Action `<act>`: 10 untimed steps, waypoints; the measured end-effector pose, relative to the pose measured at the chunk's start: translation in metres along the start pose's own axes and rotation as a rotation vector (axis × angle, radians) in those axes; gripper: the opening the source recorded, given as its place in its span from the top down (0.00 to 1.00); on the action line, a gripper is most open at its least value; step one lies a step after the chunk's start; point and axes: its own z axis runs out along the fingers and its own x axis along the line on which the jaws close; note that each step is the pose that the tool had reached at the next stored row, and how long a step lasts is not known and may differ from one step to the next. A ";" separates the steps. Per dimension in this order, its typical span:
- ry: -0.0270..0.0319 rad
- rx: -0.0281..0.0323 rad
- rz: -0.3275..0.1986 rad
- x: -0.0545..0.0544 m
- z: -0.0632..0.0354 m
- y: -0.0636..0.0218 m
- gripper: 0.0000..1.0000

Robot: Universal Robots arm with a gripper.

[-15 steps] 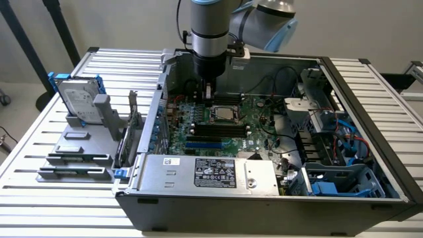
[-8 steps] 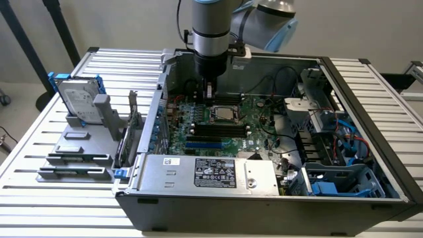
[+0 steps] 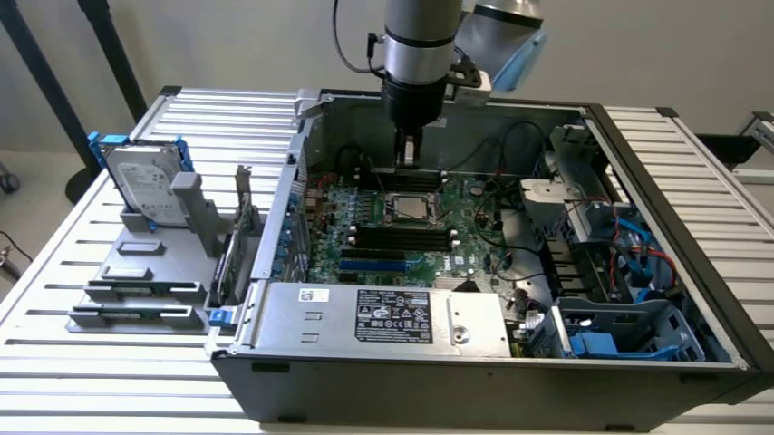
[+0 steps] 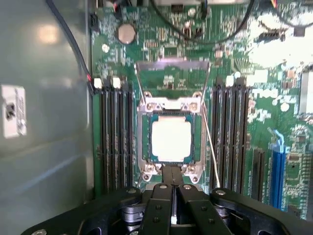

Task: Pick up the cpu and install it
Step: 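Close the cpu cover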

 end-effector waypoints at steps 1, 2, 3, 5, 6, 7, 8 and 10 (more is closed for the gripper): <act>-0.0002 0.0034 0.000 0.000 -0.0029 0.0046 0.89; -0.0001 0.0066 0.001 0.001 -0.0058 0.0094 0.89; -0.0002 0.0095 0.001 0.001 -0.0087 0.0139 0.89; -0.0004 0.0150 0.001 0.002 -0.0147 0.0229 0.89; -0.0005 0.0177 0.001 0.002 -0.0179 0.0273 0.89; -0.0006 0.0201 0.001 0.002 -0.0210 0.0318 0.89; -0.0006 0.0225 0.002 0.003 -0.0243 0.0363 0.89; -0.0008 0.0273 0.002 0.003 -0.0301 0.0454 0.89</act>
